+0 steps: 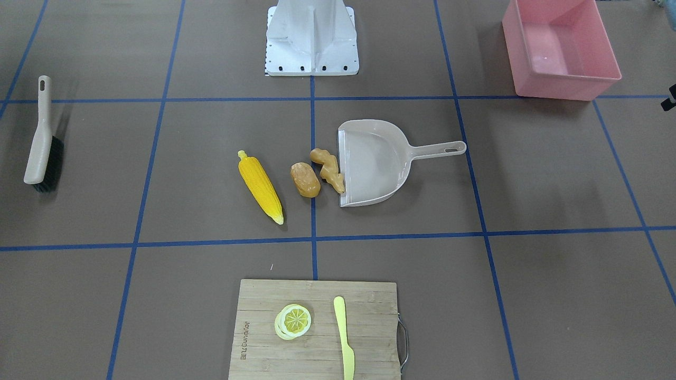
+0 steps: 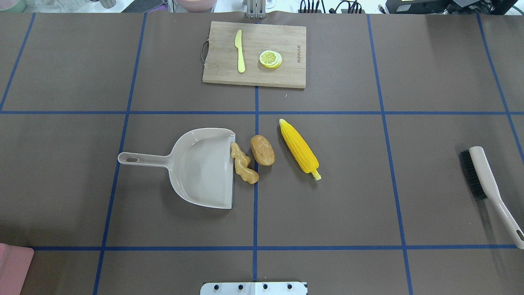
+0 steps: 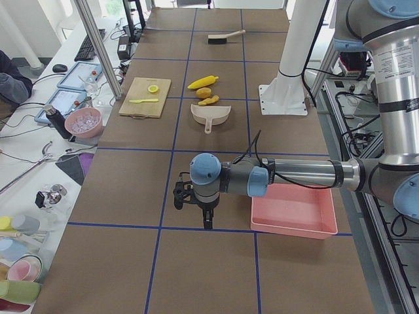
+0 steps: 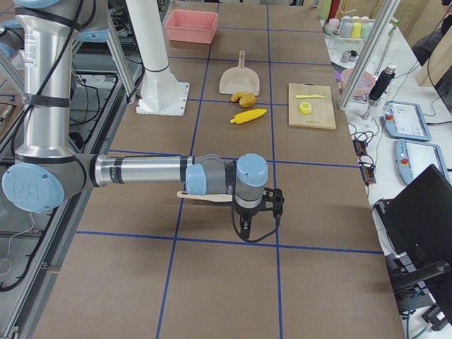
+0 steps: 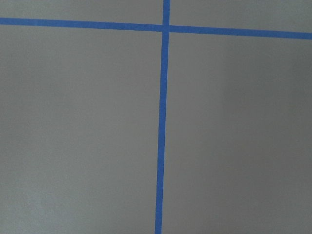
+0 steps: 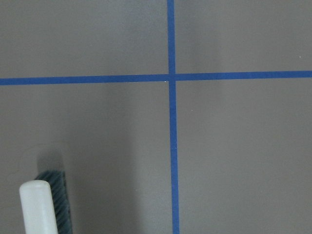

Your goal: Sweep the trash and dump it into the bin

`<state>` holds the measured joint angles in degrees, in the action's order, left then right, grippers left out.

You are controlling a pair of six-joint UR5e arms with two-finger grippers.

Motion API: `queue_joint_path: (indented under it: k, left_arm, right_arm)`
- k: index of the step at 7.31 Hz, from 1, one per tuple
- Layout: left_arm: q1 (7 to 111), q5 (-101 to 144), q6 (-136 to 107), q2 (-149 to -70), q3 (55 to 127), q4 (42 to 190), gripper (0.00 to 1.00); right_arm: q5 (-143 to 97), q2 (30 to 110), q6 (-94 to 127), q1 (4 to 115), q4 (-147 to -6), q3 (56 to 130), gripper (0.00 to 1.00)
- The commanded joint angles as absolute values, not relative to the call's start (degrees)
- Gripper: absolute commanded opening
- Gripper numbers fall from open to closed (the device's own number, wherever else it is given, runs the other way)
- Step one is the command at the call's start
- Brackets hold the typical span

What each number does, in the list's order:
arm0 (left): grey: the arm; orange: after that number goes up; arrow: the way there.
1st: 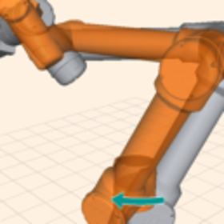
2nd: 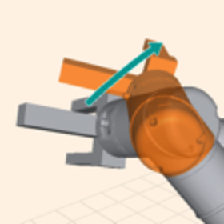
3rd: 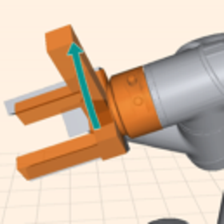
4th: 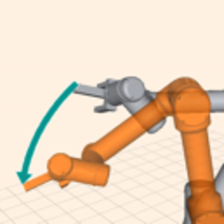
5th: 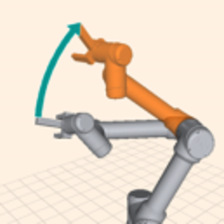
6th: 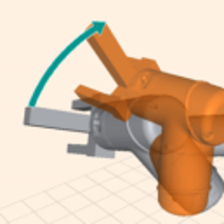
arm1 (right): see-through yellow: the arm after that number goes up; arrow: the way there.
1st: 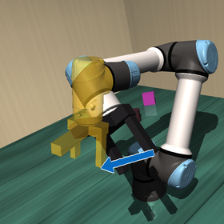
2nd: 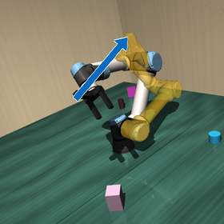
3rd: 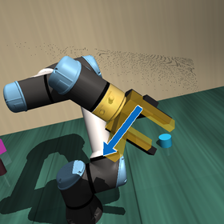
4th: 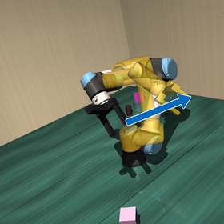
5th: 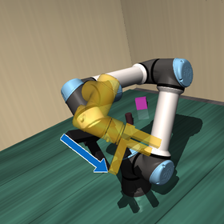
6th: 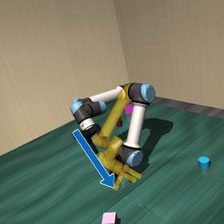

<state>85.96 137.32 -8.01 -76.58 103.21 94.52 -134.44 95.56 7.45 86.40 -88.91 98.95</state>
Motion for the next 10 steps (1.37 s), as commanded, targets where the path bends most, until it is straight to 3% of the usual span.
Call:
queue_joint_path:
  k: [1,8,10]
  left_arm:
    - [85.96,137.37,-9.30,-76.55,103.96,94.92,0.98]
    - [88.59,137.37,-9.76,-76.73,102.74,94.48,0.98]
    - [89.21,138.25,-8.88,-76.64,106.68,95.71,0.98]
  right_arm:
    - [-136.58,95.01,7.91,86.48,-89.21,98.96,1.00]
    - [-133.26,94.76,8.61,85.70,-88.86,100.45,1.00]
    - [-133.15,94.75,8.79,83.69,-88.77,100.81,1.00]
